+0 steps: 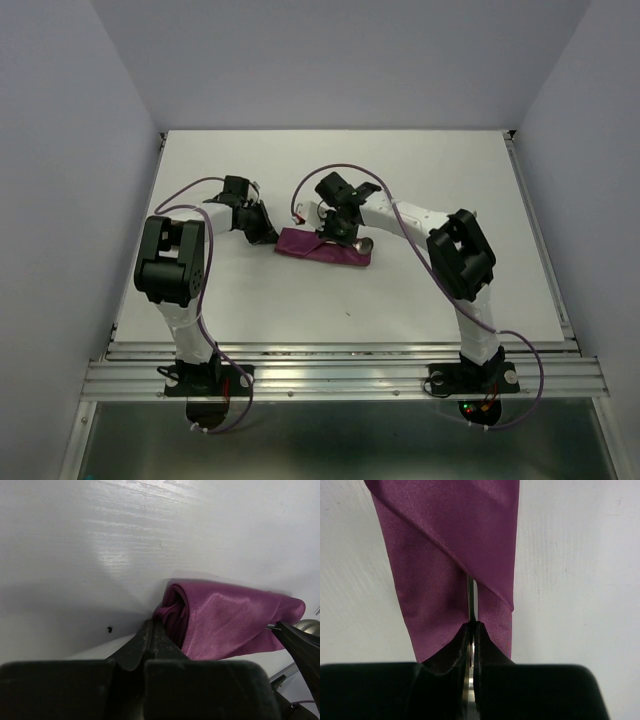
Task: Fold the napkin into a case and place the utensils inside
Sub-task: Insert the spoon into the folded napkin, then move the knife to the center of the board.
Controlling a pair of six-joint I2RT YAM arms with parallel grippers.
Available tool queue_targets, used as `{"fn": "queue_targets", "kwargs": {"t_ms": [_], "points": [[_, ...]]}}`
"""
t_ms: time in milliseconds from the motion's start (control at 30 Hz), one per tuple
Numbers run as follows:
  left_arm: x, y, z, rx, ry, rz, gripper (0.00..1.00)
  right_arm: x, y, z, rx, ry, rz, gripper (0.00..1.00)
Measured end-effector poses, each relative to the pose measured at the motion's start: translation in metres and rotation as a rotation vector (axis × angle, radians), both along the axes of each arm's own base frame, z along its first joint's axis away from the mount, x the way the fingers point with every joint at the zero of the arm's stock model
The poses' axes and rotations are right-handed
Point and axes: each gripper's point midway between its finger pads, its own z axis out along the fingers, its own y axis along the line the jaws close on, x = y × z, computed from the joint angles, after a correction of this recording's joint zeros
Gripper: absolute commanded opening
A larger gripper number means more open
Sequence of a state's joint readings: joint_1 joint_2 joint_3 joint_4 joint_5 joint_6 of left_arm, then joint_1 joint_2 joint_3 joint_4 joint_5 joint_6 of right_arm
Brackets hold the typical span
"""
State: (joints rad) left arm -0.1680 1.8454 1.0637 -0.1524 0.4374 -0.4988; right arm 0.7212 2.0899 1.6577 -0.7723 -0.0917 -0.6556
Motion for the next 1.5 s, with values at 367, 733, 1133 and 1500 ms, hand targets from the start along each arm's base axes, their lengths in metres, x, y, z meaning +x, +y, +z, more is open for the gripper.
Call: {"fn": "queue_targets", "kwargs": {"t_ms": [367, 733, 1133, 1500], "points": [[0.004, -0.001, 0.0, 0.012, 0.014, -0.036, 0.0, 0.006, 0.012, 0.001, 0.026, 0.002, 0.047, 0.01], [0.003, -0.001, 0.0, 0.013, 0.003, -0.068, 0.0, 0.016, 0.011, -0.006, 0.006, -0.04, 0.051, 0.35], [0.003, -0.001, 0.0, 0.013, 0.002, -0.072, 0.0, 0.02, -0.002, -0.011, -0.036, -0.074, -0.013, 0.5], [0.003, -0.001, 0.0, 0.013, 0.005, -0.065, 0.0, 0.047, -0.054, 0.071, 0.102, -0.298, -0.376, 0.82]]}}
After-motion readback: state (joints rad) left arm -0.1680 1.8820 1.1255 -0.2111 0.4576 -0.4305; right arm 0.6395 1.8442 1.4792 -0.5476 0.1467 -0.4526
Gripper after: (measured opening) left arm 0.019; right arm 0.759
